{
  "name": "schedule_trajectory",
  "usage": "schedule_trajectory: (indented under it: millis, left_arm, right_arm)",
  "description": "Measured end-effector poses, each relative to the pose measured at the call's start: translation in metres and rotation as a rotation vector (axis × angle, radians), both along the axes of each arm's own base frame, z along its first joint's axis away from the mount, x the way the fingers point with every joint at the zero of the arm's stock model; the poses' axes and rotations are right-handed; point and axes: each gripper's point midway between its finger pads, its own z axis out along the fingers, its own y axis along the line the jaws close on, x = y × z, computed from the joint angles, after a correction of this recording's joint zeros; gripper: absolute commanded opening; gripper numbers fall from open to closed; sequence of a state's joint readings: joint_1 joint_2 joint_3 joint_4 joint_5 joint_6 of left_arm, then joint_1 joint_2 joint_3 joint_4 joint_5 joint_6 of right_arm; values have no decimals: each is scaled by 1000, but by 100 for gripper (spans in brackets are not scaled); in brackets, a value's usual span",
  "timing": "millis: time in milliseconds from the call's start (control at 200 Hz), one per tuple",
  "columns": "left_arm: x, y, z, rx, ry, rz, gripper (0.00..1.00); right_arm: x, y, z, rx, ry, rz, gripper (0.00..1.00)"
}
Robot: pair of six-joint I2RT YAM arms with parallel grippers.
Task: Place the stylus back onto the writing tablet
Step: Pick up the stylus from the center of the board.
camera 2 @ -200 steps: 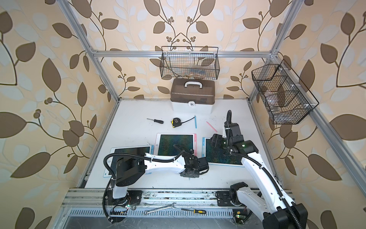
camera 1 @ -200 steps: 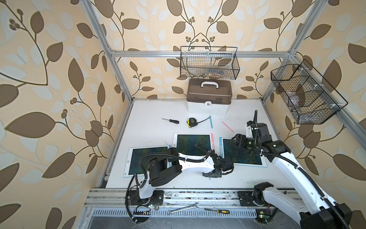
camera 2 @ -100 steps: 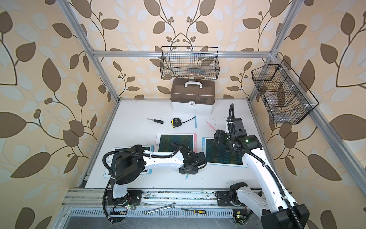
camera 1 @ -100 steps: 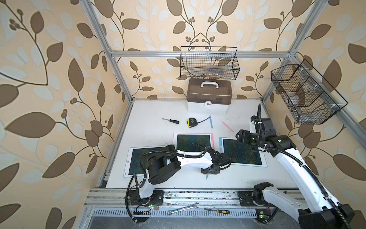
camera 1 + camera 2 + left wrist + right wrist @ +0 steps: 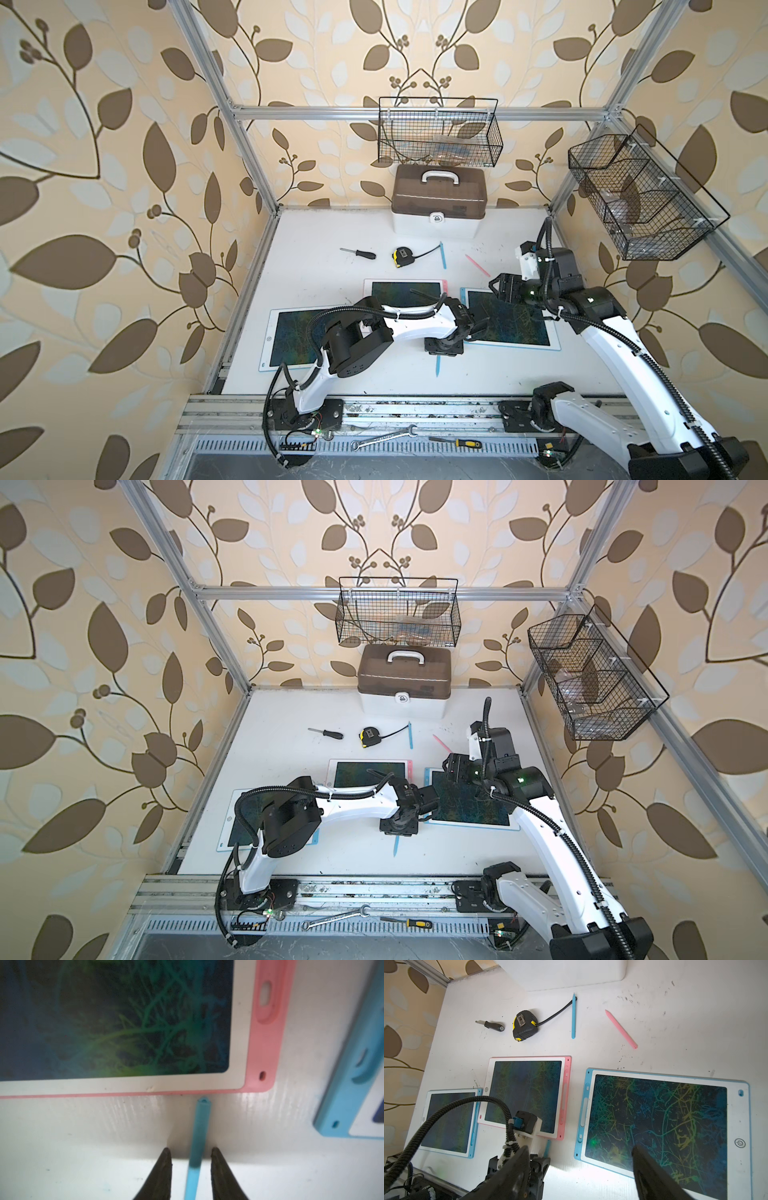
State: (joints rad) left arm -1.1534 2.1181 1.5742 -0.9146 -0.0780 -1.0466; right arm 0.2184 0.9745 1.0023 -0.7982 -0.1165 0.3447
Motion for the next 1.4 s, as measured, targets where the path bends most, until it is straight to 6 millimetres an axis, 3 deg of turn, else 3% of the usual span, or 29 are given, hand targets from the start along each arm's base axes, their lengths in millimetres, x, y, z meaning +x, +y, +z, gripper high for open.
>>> schedule_trajectory:
  millis: [715,1070,1400]
  left_arm:
    - [-16,-2,-1,-1,50,3,17]
    - [-16,-3,-1,1,55,6,14]
    - [-16,-3,-1,-16,48,7,11]
  right_arm:
    - [15,5,-9,37,-6,24,78]
    - [7,-3,-31,21,34,14,78]
    - [3,-3,-38,16,44,16,78]
